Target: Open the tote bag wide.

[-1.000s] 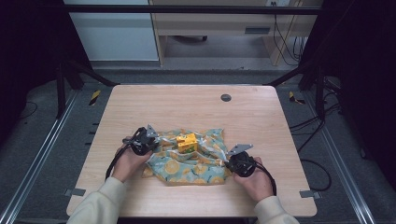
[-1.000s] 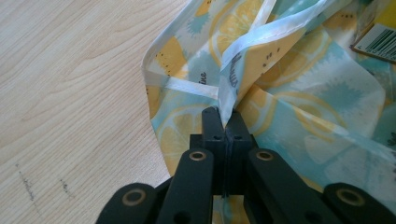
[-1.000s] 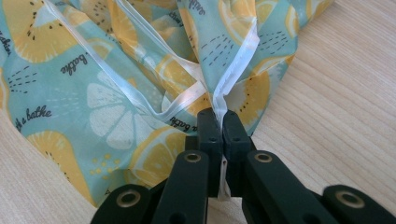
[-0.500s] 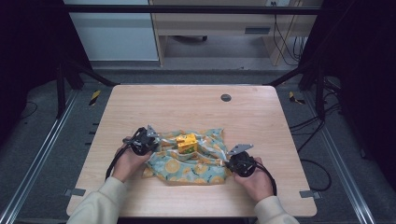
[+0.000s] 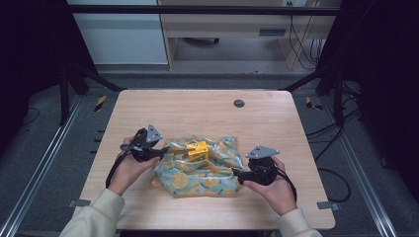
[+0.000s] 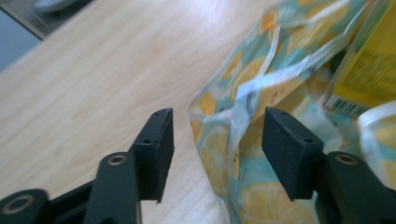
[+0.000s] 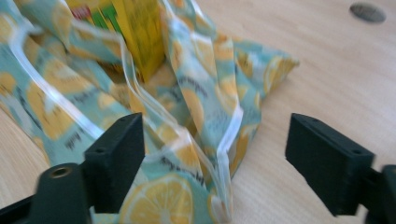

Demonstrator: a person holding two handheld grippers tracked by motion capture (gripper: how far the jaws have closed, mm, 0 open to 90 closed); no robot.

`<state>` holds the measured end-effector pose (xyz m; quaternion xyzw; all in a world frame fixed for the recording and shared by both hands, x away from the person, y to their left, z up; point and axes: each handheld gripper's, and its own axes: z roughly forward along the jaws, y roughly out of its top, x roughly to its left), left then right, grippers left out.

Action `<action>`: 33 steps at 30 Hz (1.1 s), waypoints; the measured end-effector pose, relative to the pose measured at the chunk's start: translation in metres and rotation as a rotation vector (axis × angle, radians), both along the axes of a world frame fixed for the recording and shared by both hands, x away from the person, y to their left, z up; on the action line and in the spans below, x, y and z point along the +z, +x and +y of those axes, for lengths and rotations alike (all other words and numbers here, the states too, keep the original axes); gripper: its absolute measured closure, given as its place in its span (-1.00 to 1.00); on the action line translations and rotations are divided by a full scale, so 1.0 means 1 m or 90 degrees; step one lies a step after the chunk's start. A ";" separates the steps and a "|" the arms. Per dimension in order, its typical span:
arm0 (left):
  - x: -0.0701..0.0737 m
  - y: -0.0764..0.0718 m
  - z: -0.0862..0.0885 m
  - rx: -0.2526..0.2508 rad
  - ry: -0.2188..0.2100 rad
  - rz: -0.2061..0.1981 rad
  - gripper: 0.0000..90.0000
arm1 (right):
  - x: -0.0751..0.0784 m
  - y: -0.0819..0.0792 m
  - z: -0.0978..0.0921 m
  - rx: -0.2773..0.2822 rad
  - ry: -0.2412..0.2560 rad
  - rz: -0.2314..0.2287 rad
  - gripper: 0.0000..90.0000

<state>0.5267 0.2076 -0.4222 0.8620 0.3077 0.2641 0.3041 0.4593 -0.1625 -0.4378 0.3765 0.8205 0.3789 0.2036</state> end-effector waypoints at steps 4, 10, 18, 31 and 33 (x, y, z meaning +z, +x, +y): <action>0.014 -0.006 -0.001 -0.001 -0.012 -0.012 -0.31 | 0.018 -0.002 0.002 -0.007 0.028 -0.020 -0.74; 0.024 -0.022 0.006 -0.002 -0.025 -0.010 -0.58 | 0.035 -0.012 -0.008 -0.031 0.047 -0.045 -0.82; 0.018 -0.036 0.032 0.014 -0.020 0.005 -0.71 | 0.032 -0.024 -0.040 -0.076 0.049 -0.041 -0.86; -0.034 -0.033 0.090 0.105 -0.027 0.057 -0.84 | -0.014 0.002 -0.069 -0.207 0.070 0.032 -0.80; -0.045 -0.035 0.095 0.116 -0.022 0.072 -0.84 | -0.024 0.005 -0.072 -0.230 0.076 0.049 -0.75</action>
